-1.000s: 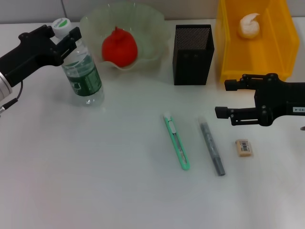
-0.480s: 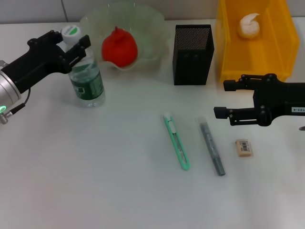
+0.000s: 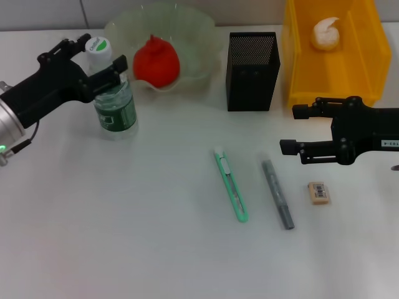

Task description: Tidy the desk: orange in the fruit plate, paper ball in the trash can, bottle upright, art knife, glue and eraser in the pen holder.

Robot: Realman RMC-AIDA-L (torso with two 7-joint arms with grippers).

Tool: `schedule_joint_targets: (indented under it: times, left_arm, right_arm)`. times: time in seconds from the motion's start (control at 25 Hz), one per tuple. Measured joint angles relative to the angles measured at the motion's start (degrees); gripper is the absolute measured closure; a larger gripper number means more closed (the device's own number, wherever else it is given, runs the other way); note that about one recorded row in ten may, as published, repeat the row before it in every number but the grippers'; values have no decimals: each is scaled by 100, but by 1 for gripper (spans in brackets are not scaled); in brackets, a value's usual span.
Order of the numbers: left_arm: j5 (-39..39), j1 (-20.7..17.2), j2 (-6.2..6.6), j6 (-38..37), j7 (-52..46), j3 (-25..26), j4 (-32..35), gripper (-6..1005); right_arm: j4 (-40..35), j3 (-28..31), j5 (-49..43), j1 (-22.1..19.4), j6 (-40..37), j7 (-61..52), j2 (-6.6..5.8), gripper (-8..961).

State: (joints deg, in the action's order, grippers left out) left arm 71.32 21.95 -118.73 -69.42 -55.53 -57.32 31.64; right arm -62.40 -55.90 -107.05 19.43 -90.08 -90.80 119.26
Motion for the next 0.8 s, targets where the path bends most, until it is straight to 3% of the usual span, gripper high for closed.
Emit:
schedule_joint_targets:
  times: [0.12,0.24,0.36,0.48,0.6,0.8]
  left_arm:
    - [-6,-190,30,-234,-111,131,235,140]
    - [-6,-513,104,-735,-346,264,673,138]
    - [25,-815,307,-1451,-613,313,930,137]
    - [120,-1026,594,-2371,-721,328,819,144]
    - [465,-1101,721,-3008,-645,335,684,149]
    - [1164,-1200,752,-3545,-425,347,634,149]
  right_arm:
    - [-49,-24,-8,18,-1,-89,0,162]
    - [-304,-60,-141,64,-16,-522,-6,162]
    - [-869,-118,-581,172,-20,-1401,-9,162]
    - [-1619,-414,-1287,368,-72,-2557,-15,161]
    - [-2342,-872,-2136,701,-249,-3715,-20,161]
    - [-2594,-1669,-3468,1777,-862,-5353,-19,162]
